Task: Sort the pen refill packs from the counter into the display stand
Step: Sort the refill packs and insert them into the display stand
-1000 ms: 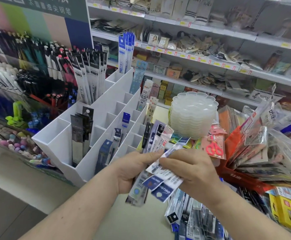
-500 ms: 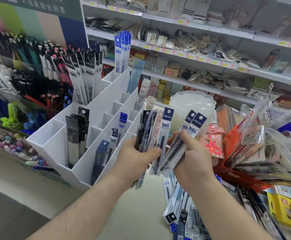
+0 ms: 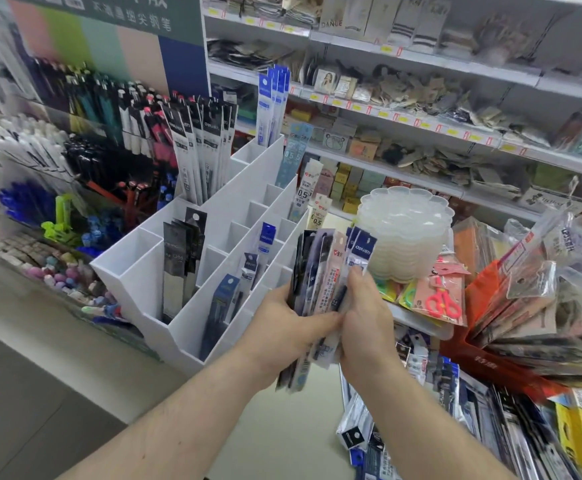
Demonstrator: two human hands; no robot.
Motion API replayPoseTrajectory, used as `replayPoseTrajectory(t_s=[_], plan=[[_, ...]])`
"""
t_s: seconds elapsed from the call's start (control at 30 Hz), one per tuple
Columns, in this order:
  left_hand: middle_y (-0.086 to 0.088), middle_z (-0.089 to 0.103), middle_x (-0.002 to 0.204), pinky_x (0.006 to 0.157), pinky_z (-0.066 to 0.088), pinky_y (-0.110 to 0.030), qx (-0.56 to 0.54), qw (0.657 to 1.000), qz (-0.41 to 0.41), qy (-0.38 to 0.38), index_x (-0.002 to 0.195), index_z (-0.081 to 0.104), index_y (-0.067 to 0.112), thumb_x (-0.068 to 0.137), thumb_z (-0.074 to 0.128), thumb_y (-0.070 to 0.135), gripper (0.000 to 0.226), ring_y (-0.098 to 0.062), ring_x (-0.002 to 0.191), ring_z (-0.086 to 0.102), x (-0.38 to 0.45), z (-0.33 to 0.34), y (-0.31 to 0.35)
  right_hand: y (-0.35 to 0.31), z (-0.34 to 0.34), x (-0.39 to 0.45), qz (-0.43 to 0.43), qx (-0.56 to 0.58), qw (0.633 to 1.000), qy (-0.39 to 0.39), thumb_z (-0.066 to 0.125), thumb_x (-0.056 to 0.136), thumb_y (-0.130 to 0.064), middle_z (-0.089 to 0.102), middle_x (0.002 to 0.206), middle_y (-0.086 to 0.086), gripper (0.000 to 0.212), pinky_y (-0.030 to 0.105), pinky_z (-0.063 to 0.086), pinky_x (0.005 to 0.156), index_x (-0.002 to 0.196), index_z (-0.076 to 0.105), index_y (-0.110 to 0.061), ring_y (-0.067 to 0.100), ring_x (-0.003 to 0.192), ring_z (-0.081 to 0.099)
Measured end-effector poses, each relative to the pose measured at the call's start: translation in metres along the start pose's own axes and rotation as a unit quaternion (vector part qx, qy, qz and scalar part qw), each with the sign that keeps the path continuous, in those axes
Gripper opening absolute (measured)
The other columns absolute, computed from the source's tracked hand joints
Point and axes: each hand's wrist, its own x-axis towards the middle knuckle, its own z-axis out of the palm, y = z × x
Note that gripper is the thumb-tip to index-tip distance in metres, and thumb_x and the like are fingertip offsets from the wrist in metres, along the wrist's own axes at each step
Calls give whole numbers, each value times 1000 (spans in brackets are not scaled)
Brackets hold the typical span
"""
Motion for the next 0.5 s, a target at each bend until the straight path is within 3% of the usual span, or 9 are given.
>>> replayPoseTrajectory(t_s=[0.07,0.2,0.33,0.4,0.5], plan=[[2,77,85,63,56,-19,14,1000,5,18,94,70,20,83,73,-3,25,-10,77,74,-3,-5,3,-2,-1,3,4,-64,998,-28,51,92,-32,69,109,23,31,56,55,92,105,70,-11,38,106,66],[9,75,75,61,55,-18,43,993,38,106,88,69,23,85,73,5,19,-8,64,70,-7,-31,14,-13,-7,11,-16,-131,987,-94,51,101,-9,76,94,9,21,40,60,78,97,71,-11,22,86,72],[5,72,69,62,57,-26,57,976,88,190,88,69,17,85,72,2,15,-12,56,65,-12,-64,29,-10,-4,28,-67,-149,985,-46,55,101,-10,64,73,6,19,32,49,63,88,66,-2,18,64,55],[6,73,69,57,54,-21,76,973,105,193,88,70,16,85,71,0,16,-11,56,65,-16,-74,36,-3,4,39,-88,-189,978,-26,60,97,-11,53,69,9,18,34,40,61,85,62,2,20,62,44],[4,73,72,58,52,-18,124,971,112,170,91,70,18,86,72,3,16,-12,59,67,-24,-85,41,9,26,48,-117,-233,964,-52,64,95,-10,58,69,14,12,35,43,62,83,68,-7,16,63,48]])
